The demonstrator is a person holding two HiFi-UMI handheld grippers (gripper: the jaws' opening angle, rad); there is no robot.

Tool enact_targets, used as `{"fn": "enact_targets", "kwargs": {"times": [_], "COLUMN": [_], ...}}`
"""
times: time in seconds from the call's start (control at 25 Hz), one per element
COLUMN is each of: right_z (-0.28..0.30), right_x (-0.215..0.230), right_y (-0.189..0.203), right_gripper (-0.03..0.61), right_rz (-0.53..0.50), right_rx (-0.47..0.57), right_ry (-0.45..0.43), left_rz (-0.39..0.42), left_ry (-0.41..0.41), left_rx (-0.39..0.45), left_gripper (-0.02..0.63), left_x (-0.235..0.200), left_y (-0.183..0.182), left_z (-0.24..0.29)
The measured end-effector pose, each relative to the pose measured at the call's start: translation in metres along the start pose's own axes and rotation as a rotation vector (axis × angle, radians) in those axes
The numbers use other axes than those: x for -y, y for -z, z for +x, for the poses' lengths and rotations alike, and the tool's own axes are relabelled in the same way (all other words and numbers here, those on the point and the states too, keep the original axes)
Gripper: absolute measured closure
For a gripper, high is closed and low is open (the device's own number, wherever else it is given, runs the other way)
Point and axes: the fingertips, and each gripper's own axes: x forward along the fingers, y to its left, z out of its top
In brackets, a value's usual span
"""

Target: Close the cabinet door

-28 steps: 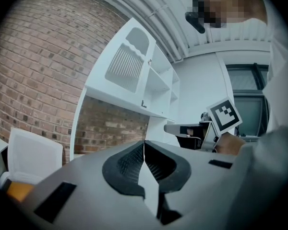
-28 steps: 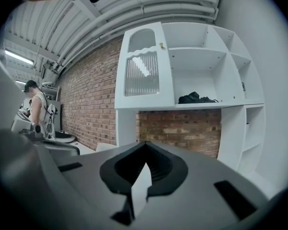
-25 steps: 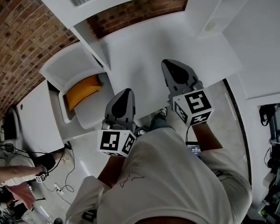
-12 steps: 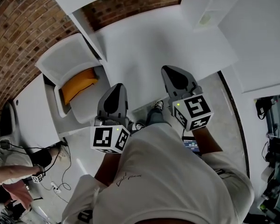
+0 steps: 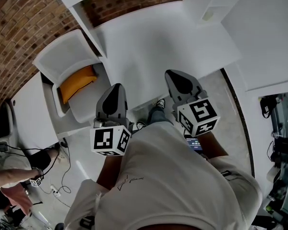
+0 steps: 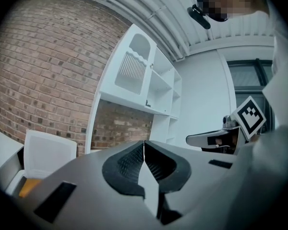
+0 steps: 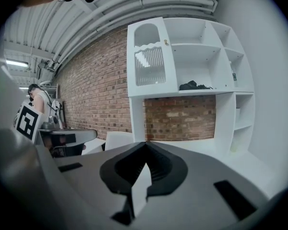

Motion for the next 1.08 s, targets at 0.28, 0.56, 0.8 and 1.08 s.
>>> {"fn": "enact_targets", "kwargs": {"times": [0.28,0.56,0.8,1.08], "right_z": [-0.002,-0.003,-0.004,0.002], "right_x": [-0.009,-0.010,-0.003,-0.002], "right_y": [-0.001,0.001,-0.007,-0.016], "right_gripper": [0.557,0.557,0.557,0.557], "right_rz": [-0.056,-0.095,-0.090,-0.113], "right_rx": [0.004,-0.022,-0.004,0.002], "right_ry": [-0.054,-0.092,-0.113,-0.122], "left_rz": [0.010,0.016,0.011,-0.003], "left_ry": [0.001,-0.018,-0.028,-0.030], "left_rx": [0.008,-0.003,0.026,0.045], "left_gripper": [0.595,0.597,0.597,0.597], "left_x": [0.002,0.000,0.002,-0.004], "left_y": [-0.004,-0.001,-0.005,-0.008], "left_z": [-0.004,-0.001,-0.002,-0.003]}}
